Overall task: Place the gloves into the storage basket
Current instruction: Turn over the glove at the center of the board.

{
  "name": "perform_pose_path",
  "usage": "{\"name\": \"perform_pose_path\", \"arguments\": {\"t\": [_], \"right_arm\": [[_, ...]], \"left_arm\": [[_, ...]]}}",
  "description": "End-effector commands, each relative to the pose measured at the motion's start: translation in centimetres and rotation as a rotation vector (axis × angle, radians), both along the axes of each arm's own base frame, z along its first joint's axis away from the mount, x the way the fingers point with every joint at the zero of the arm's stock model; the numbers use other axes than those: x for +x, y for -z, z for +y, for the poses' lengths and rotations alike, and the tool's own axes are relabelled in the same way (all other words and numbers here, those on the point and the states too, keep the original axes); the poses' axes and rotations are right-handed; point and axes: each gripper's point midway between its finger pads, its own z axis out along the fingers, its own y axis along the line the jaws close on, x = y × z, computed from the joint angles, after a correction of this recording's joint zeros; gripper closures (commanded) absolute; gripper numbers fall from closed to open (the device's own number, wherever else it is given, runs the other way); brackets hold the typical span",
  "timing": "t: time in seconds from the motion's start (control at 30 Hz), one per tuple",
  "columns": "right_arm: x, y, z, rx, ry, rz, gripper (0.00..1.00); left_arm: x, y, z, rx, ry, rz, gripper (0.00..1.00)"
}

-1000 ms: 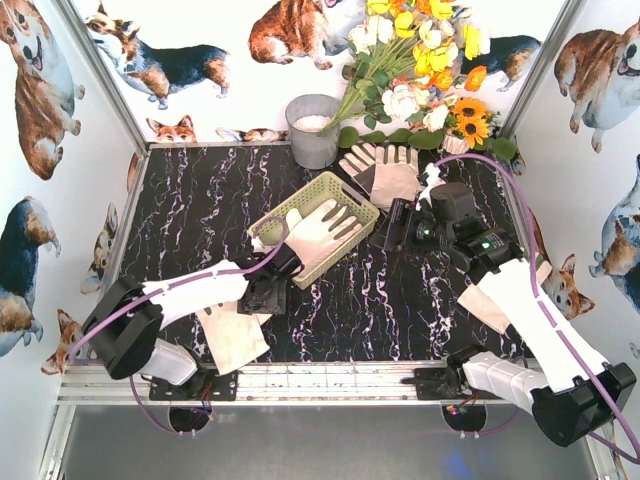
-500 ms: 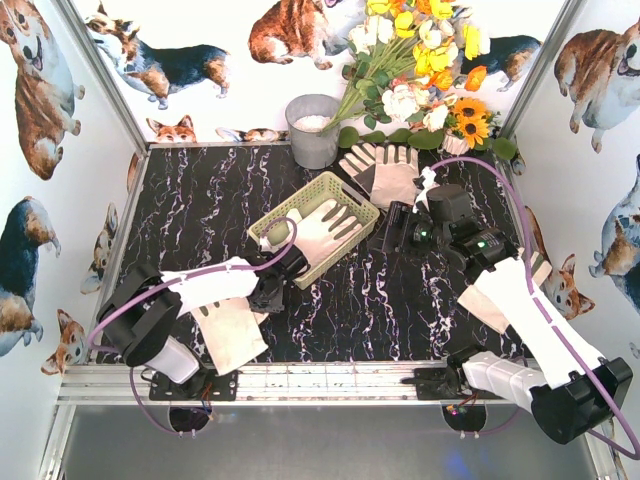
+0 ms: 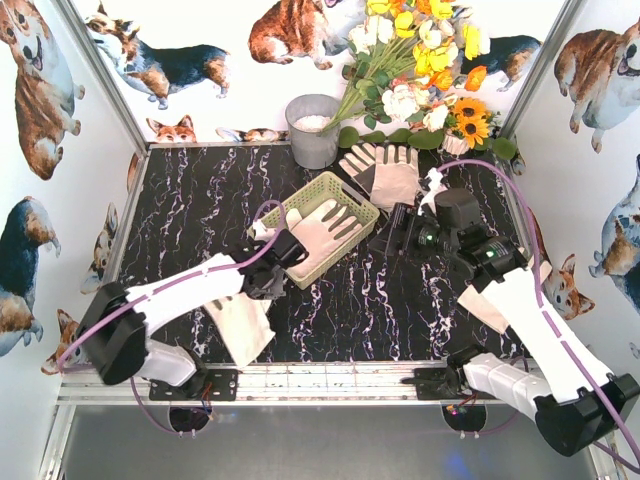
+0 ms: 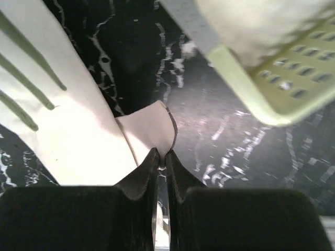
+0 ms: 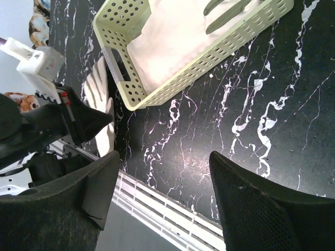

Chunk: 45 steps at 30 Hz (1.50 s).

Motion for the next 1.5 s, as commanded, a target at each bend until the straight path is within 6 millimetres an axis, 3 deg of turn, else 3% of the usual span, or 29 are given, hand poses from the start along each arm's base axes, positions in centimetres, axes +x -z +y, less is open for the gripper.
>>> {"name": "perform_pose_path", "arguments": {"t": [0.0,0.17,0.4,0.57,0.7,0.77,0.83,1.0,1.1,1.17,1.27,1.4,1.47], "right_arm": [[-0.2,-1.1,0.2,0.032,-0.016,-0.049,0.29],[-0.6,-0.5,-0.1,0.005,-0.029,-0.044,0.29],[-1.1,-0.3,-1.0,-0.03,-0.009,-0.039,0.28],[-1.0,-0.5,-2.5,-0.076,0.06,-0.053,0.28],[-0.9,-0.1,-3.8,-0.124,0.115,-0.048,0.29],[-1.0,0.4,-4.4,-0.143,0.143,-0.037,0.28],[-1.1,1.1,-4.8,-0.156,0.163,-0.024,0.28],[-1.7,4.3,-4.4,-0.158,0.15,0.054,0.27],[-2.0,6.3,-3.8,-0.145,0.134,0.12,0.28],[-2.1,7.4,-3.2,-0.136,0.11,0.154,0.28],[-2.8,9.1,-2.3,-0.118,0.057,0.226,0.3],[-4.1,11.1,-0.8,-0.063,-0.005,0.33,0.33],[-4.6,12.2,0.5,0.0,-0.046,0.383,0.38]], "left_arm": [[-0.4,-3.1,-3.3,-0.155,0.059,-0.039,1.0],[-2.5,-5.8,-9.1,-0.318,0.243,-0.02,1.0],[-4.5,-11.4,-18.2,-0.533,0.439,-0.064,1.0],[-3.7,-16.6,-23.8,-0.682,0.522,-0.167,1.0],[-2.7,-19.6,-25.6,-0.798,0.514,-0.267,1.0],[-2.7,-19.8,-25.2,-0.851,0.487,-0.301,1.0],[-2.8,-18.2,-24.0,-0.864,0.427,-0.302,1.0],[-2.1,-10.9,-18.2,-0.863,0.188,-0.205,1.0],[-3.4,-5.4,-15.7,-0.804,0.11,-0.085,1.0],[-4.3,-3.3,-14.5,-0.765,0.084,-0.039,1.0],[-5.0,-1.0,-12.3,-0.695,0.026,-0.018,1.0],[-5.0,0.4,-9.9,-0.67,-0.056,-0.051,1.0],[-5.5,1.4,-9.1,-0.68,-0.097,-0.04,0.94]]}}
